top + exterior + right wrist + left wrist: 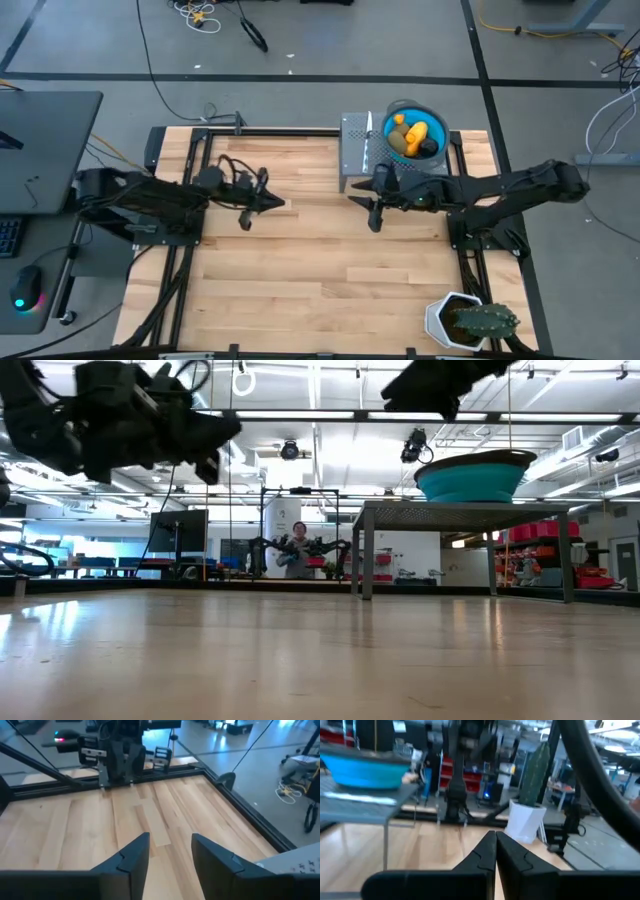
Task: Pick & Place Fruit
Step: Return to Home Position
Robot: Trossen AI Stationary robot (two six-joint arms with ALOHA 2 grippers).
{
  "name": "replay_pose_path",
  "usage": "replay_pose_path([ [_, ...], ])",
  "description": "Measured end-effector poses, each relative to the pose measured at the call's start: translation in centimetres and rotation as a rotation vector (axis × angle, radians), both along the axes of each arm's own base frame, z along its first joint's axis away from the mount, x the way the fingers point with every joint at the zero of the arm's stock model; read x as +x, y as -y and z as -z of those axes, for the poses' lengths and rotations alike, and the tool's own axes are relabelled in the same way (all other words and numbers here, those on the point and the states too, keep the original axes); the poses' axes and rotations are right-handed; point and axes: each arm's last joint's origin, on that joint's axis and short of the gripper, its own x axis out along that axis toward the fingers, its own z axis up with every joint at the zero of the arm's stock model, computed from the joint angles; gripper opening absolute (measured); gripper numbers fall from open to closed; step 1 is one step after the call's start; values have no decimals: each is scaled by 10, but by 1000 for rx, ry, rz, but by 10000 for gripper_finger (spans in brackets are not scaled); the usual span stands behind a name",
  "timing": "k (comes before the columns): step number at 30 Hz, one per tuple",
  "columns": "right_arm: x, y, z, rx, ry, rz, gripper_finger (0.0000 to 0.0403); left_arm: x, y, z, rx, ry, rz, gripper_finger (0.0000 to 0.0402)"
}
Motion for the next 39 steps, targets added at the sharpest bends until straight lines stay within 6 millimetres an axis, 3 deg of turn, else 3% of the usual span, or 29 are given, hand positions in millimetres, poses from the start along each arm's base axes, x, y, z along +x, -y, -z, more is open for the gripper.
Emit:
replay_pose_path([
  [9, -35, 3, 43, 22, 153, -73, 105, -48, 7, 8, -33, 84, -157, 9],
  [12, -48, 2, 56, 29, 219, -148, 92, -50, 7, 7, -50, 75, -167, 10],
  [24, -89, 5, 106, 75, 294, -155, 66, -53, 10, 3, -30, 105, -161, 8],
  [31, -105, 6, 118, 85, 349, -158, 65, -53, 10, 3, -43, 97, -152, 8],
  [39, -114, 7, 112, 52, 395, -167, 64, -56, 12, 5, -58, 57, -160, 5],
])
